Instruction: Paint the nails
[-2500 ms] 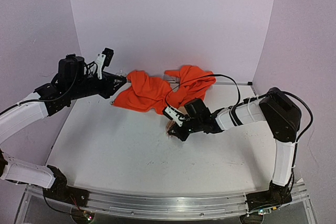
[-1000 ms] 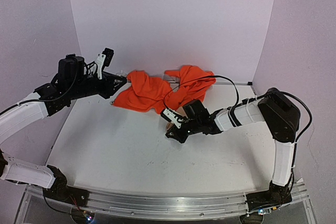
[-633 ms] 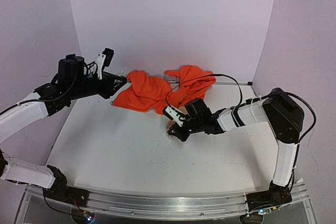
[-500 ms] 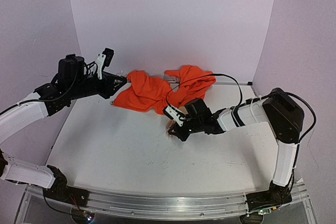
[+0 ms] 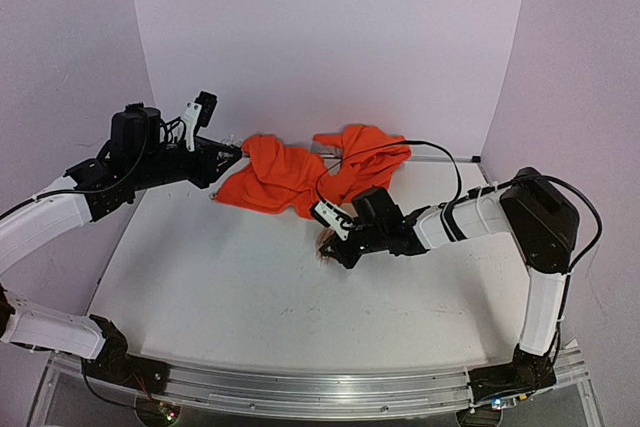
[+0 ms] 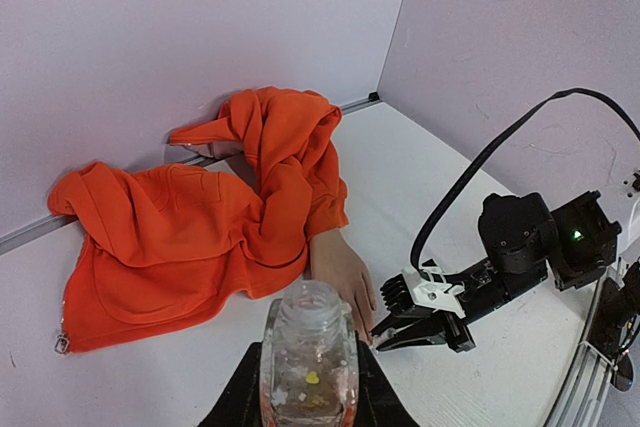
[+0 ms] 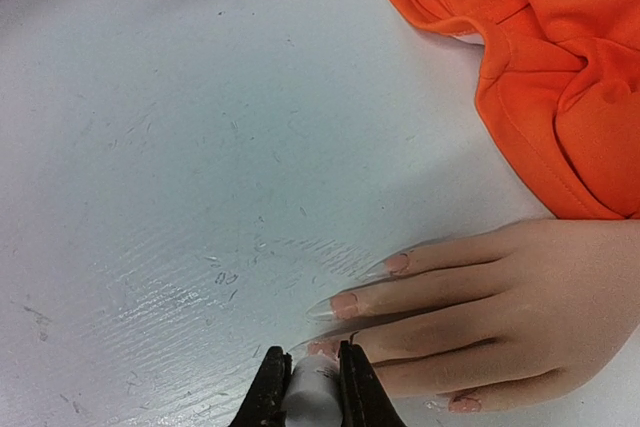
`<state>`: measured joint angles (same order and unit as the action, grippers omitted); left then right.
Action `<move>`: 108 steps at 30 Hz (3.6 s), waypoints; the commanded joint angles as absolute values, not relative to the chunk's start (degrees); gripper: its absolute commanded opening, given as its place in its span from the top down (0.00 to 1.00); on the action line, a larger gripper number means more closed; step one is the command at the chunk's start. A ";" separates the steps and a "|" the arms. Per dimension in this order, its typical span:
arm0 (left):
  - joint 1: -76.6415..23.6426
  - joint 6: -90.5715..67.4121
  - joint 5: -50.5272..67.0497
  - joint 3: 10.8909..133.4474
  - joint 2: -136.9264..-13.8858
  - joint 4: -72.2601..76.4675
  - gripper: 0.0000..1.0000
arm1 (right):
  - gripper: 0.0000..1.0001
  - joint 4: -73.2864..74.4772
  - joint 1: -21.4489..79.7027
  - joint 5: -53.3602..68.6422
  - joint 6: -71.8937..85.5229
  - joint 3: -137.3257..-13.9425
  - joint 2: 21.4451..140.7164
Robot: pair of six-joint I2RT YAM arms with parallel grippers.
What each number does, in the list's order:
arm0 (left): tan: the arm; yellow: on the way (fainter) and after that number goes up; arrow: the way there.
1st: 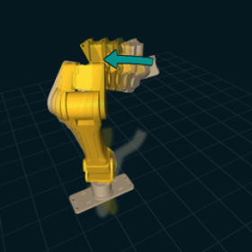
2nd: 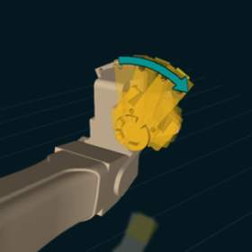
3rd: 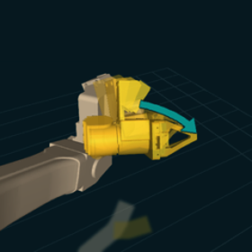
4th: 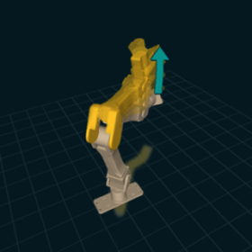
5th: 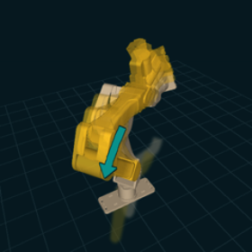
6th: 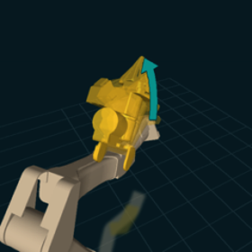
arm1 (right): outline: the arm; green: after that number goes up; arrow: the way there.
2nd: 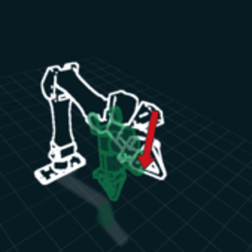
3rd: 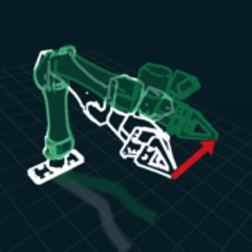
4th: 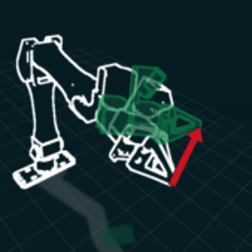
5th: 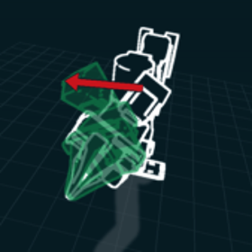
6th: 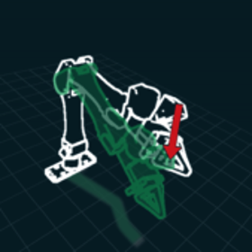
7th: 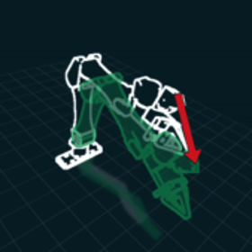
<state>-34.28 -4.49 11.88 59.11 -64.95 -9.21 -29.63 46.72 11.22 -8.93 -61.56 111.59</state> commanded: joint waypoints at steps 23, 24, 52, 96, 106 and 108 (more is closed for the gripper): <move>-33.93 -4.13 12.30 59.58 -64.27 -7.48 1.00 | 1.00 -29.38 47.15 12.50 -8.97 -64.07 113.39; -33.93 -4.13 12.30 59.58 -64.29 -7.47 1.00 | 1.00 -29.28 47.14 12.64 -9.03 -64.12 113.46; -33.84 -4.40 12.74 59.78 -64.46 -7.47 1.00 | 1.00 -30.40 48.10 8.90 -8.26 -62.52 110.26; -33.84 -4.17 12.74 59.61 -64.13 -7.47 1.00 | 1.00 -30.79 48.28 12.78 -9.04 -62.11 109.83; -33.83 -4.31 12.92 59.67 -64.07 -7.52 1.00 | 1.00 -32.00 48.29 5.72 -7.91 -61.57 109.31; -33.84 -4.31 13.00 59.64 -64.14 -7.47 1.00 | 1.00 -31.77 48.34 6.26 -7.99 -62.21 110.11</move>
<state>-34.11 -4.49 12.03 59.11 -64.95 -9.21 -30.74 47.94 7.14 -8.64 -61.30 111.68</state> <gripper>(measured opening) 0.224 0.153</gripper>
